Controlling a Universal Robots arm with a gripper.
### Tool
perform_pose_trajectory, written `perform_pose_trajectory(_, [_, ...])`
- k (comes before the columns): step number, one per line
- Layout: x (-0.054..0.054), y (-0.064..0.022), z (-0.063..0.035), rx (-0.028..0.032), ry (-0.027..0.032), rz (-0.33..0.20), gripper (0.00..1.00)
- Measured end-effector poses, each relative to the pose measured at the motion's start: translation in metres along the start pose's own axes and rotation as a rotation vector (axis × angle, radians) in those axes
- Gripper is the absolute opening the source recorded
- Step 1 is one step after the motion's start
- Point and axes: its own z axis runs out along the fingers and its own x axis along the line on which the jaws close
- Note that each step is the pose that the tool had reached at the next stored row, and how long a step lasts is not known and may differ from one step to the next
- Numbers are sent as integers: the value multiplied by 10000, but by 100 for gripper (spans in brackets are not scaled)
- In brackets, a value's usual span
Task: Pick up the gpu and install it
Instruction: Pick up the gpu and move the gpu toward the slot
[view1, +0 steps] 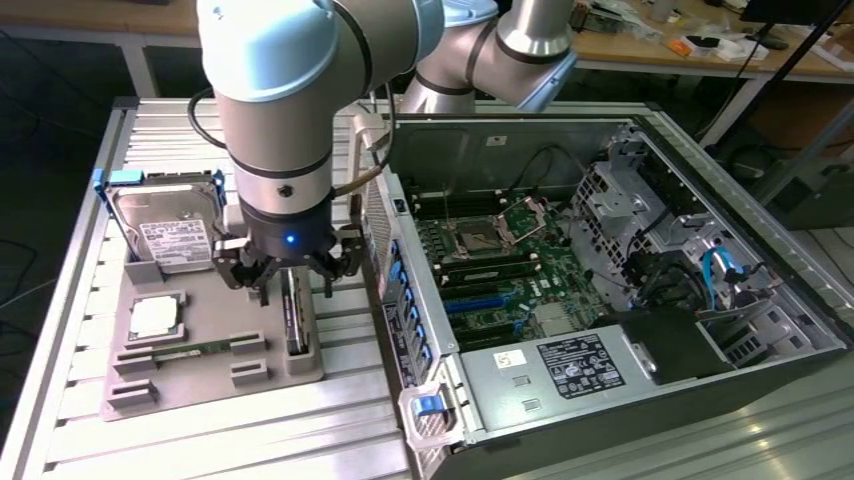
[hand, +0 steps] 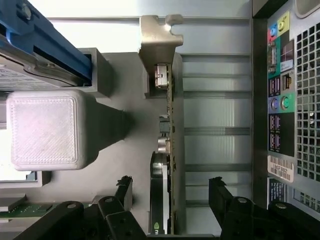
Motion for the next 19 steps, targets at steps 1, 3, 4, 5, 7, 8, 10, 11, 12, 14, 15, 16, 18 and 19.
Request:
perform_pose_trajectory(1, [13,0,3,1,-4,1,72])
perform_pose_trajectory(3, [41,6,16,-1,-22,-1,72])
perform_pose_trajectory(4, [47,7,20,-1,-25,-1,72])
perform_pose_trajectory(5, [63,8,28,1,-31,-1,72])
perform_pose_trajectory(7, [71,7,53,-1,-36,-3,72])
perform_pose_trajectory(8, [73,6,64,0,-36,-3,72])
perform_pose_trajectory(10, [74,6,65,1,-35,-2,72])
perform_pose_trajectory(11, [74,7,65,1,-35,-2,72])
perform_pose_trajectory(12, [74,7,65,1,-35,-1,72])
perform_pose_trajectory(14, [74,7,65,1,-35,-2,72])
perform_pose_trajectory(15, [74,7,66,1,-36,-2,72])
perform_pose_trajectory(16, [74,7,65,1,-35,-2,72])
perform_pose_trajectory(18, [74,7,66,0,-35,-2,72])
perform_pose_trajectory(19, [74,7,65,1,-35,-2,72])
